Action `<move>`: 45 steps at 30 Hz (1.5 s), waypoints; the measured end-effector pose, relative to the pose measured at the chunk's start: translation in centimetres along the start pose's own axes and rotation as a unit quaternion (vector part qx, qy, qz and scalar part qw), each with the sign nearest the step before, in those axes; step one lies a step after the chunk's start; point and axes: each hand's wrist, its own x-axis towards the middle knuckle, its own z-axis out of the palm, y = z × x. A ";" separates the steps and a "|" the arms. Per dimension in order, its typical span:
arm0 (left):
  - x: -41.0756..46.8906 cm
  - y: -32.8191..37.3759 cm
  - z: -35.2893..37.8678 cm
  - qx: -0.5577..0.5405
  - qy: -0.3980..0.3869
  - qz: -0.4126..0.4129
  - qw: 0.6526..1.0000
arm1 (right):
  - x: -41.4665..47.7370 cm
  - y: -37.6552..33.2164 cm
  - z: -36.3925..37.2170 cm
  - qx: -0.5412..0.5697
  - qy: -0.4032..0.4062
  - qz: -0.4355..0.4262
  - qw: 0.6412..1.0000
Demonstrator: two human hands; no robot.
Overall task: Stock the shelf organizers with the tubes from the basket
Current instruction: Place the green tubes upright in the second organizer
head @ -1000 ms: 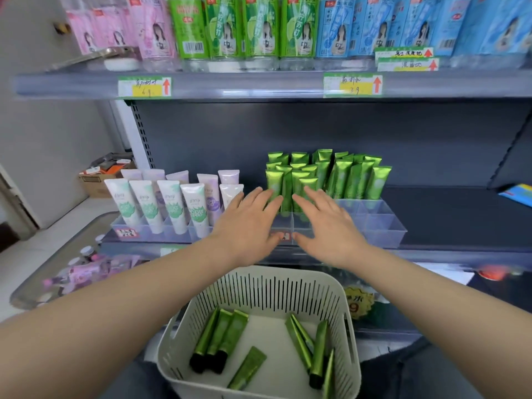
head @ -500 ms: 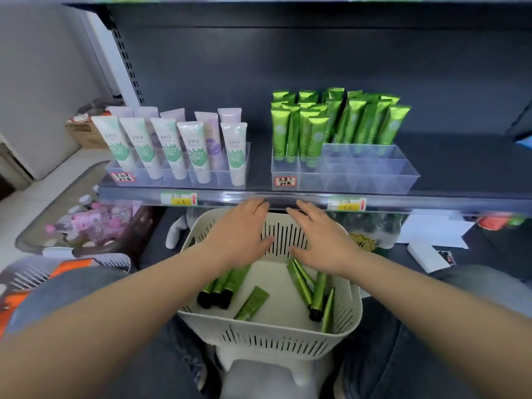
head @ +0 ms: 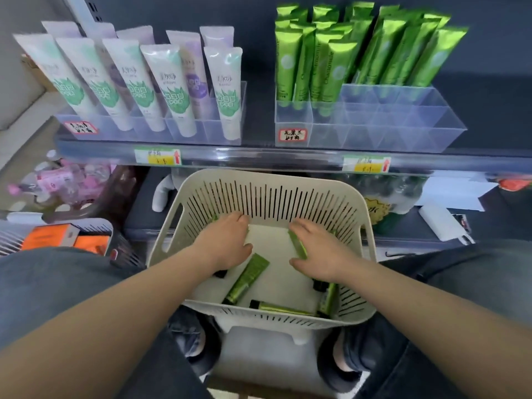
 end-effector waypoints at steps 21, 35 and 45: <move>9.0 -5.1 5.9 0.036 -0.114 -0.044 0.992 | 9.8 0.3 6.8 0.063 -0.112 0.050 0.990; 11.6 -6.7 8.3 -0.020 -0.066 -0.048 0.996 | 17.5 -1.5 10.7 0.123 -0.045 0.074 0.989; 11.8 -6.2 9.5 -0.095 0.009 -0.137 0.986 | 18.2 -2.5 12.2 0.191 0.028 0.128 0.973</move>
